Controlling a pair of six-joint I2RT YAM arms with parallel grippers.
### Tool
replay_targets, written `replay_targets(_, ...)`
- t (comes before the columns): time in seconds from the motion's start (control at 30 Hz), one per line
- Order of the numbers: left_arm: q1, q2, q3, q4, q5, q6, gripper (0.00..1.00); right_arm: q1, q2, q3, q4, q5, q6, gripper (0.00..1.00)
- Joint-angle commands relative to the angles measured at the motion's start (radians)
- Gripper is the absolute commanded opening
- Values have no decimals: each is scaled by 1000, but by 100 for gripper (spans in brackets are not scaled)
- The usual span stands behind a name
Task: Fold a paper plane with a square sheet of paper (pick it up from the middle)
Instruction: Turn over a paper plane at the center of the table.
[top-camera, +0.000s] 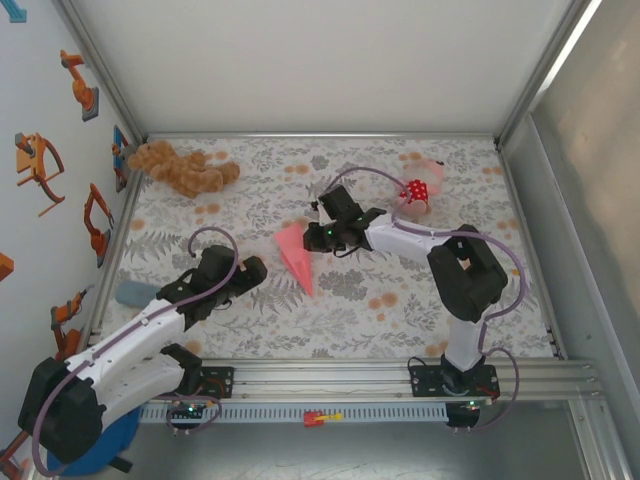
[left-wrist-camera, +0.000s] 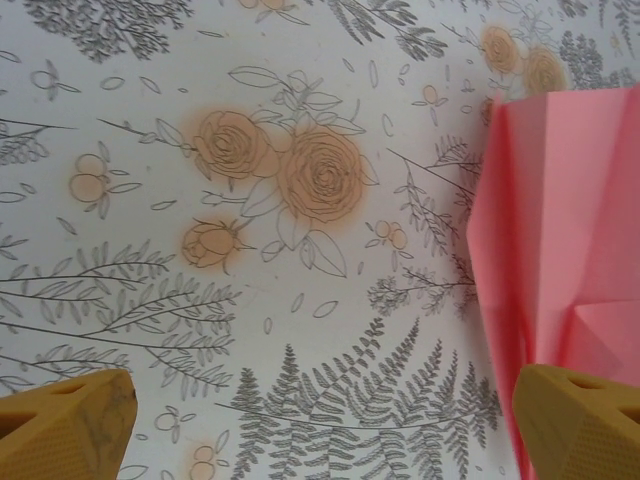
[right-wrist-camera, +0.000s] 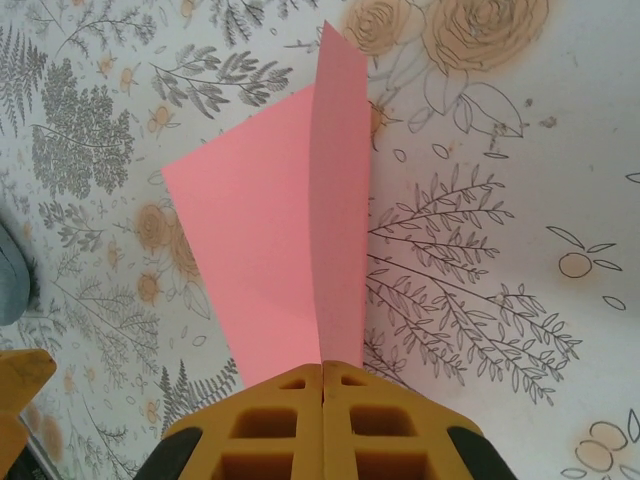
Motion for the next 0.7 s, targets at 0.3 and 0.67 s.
replay_targets(0.3, -2, 264, 88, 274, 229, 11, 91, -128, -1, -177, 222, -155, -5, 0)
replay_targets(0.67, -70, 605, 356, 211, 215, 23, 56, -138, -9, -192, 237, -185, -10, 0)
